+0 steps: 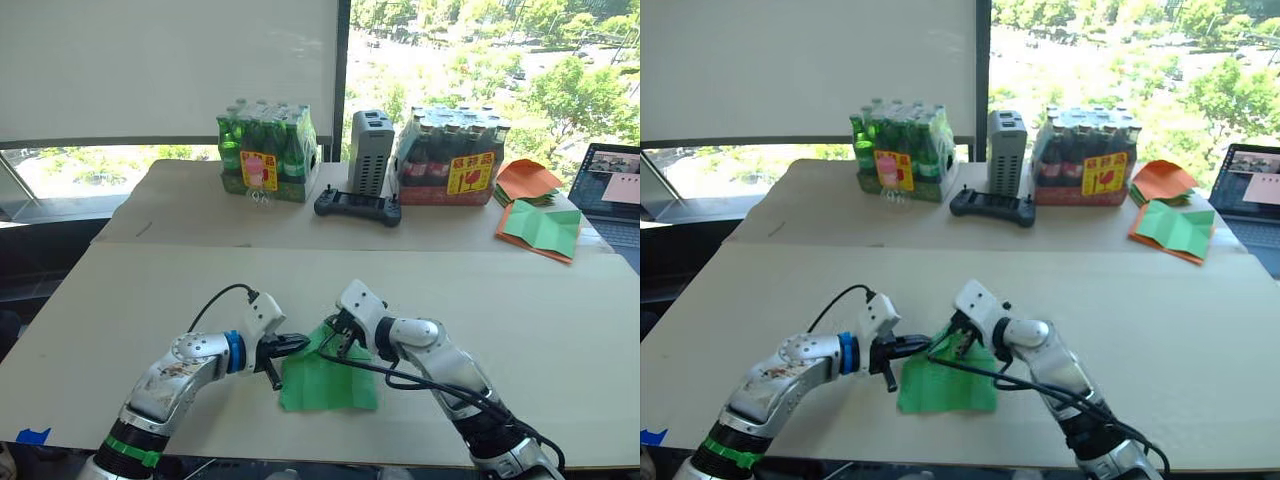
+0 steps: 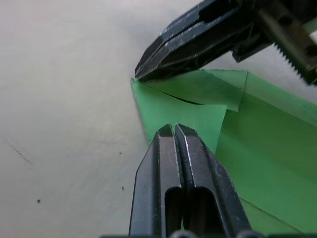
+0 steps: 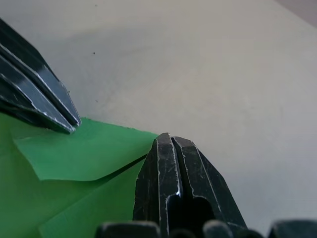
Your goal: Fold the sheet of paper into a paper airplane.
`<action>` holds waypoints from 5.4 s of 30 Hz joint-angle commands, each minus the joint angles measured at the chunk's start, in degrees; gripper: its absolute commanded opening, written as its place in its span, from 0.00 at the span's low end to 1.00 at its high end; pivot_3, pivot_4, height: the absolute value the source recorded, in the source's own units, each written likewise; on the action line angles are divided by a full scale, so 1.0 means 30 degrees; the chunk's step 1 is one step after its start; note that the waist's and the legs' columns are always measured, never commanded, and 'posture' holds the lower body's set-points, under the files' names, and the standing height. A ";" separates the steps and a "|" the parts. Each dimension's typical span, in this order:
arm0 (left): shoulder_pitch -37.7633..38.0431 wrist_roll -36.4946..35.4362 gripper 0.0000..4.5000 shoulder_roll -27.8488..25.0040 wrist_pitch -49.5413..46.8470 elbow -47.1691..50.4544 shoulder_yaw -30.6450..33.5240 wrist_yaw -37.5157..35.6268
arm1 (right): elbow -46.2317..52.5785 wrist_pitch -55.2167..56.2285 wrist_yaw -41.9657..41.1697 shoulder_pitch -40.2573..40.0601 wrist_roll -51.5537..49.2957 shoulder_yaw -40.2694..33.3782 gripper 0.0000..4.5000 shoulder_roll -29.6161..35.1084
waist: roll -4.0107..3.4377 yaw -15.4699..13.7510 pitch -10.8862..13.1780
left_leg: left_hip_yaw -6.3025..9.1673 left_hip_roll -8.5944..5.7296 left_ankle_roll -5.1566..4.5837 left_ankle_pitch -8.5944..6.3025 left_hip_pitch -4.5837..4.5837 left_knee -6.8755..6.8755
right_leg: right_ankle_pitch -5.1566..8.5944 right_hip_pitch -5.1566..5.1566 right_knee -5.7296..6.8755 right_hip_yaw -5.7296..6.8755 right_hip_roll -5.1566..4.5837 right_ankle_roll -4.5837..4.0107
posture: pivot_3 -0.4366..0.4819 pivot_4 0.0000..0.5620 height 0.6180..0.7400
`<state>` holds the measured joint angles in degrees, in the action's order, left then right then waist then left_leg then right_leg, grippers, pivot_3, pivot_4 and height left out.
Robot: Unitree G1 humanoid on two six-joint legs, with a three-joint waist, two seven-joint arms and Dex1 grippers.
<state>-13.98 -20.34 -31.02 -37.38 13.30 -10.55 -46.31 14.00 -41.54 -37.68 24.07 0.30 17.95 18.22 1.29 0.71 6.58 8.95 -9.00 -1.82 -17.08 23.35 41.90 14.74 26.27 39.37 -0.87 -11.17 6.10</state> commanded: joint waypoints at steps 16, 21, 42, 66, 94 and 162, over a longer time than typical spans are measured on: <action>-0.0567 0.2126 0.02 -0.0371 0.2337 -0.1842 -0.1742 -0.0856 | 0.4599 -0.1985 -0.5279 -0.4680 -0.4911 -0.3466 0.00 0.9167 | -0.0002 -0.0461 0.0008 | -0.0018 -0.0004 -0.0046 -0.0026 0.0010 0.0000 | -0.0001 -0.0036 -0.0076 0.0016 -0.0065 0.0006 | 0.48 0.27 0.47; -0.0739 0.2212 0.02 -0.0277 0.2494 -0.2187 -0.1800 -0.0869 | 0.6361 -0.2263 -0.6536 -0.6345 -0.6463 -0.3451 0.00 1.0638 | 0.0004 -0.0541 0.0008 | -0.0016 -0.0001 -0.0059 -0.0033 0.0007 0.0000 | -0.0003 -0.0062 -0.0103 0.0027 -0.0071 0.0011 | 0.48 0.27 0.47; -0.0854 0.2545 0.02 -0.0275 0.2661 -0.2404 -0.1950 -0.0907 | 0.9711 -0.2945 -0.5756 -0.8500 -0.9878 -0.2489 0.00 0.9852 | 0.0037 -0.0572 0.0009 | -0.0014 0.0009 -0.0073 -0.0041 -0.0005 0.0000 | -0.0007 -0.0078 -0.0116 0.0030 -0.0073 0.0015 | 0.48 0.27 0.47; -0.2643 0.3324 0.02 0.0248 0.3366 -0.4205 -0.2904 -0.2212 | 0.9978 -0.0418 0.4503 -1.2900 -0.6140 -0.3724 0.00 0.4739 | 0.0057 -0.0992 0.0010 | -0.0015 -0.0015 -0.0118 -0.0066 -0.0108 0.0013 | -0.0022 -0.0200 -0.0126 0.0027 -0.0065 0.0044 | 0.48 0.27 0.47; -0.3133 0.3613 0.02 0.0570 0.3324 -0.4016 -0.2810 -0.2312 | 0.4466 0.3725 0.2216 -0.7031 -0.5786 -0.1458 0.00 0.1461 | 0.0052 -0.0897 0.0011 | -0.0014 -0.0022 -0.0092 -0.0051 -0.0086 0.0011 | -0.0023 -0.0141 -0.0103 0.0024 -0.0053 0.0044 | 0.48 0.27 0.47; -0.3109 0.4014 0.02 0.0592 0.2557 -0.3537 -0.3175 -0.2794 | 0.1333 0.4296 0.2027 -0.3323 -0.3419 0.0182 0.00 -0.0718 | 0.0044 -0.0263 0.0013 | -0.0001 -0.0024 -0.0048 -0.0025 -0.0015 0.0043 | -0.0024 -0.0048 -0.0025 0.0017 -0.0045 0.0040 | 0.48 0.27 0.47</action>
<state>-23.89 -9.08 -28.84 -28.88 3.39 -18.93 -54.27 17.38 -30.22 -31.58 13.31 -10.19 18.24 16.52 1.43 -0.08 6.62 8.95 -9.07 -1.96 -17.15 23.30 42.03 14.67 26.12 39.30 -0.82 -11.30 6.22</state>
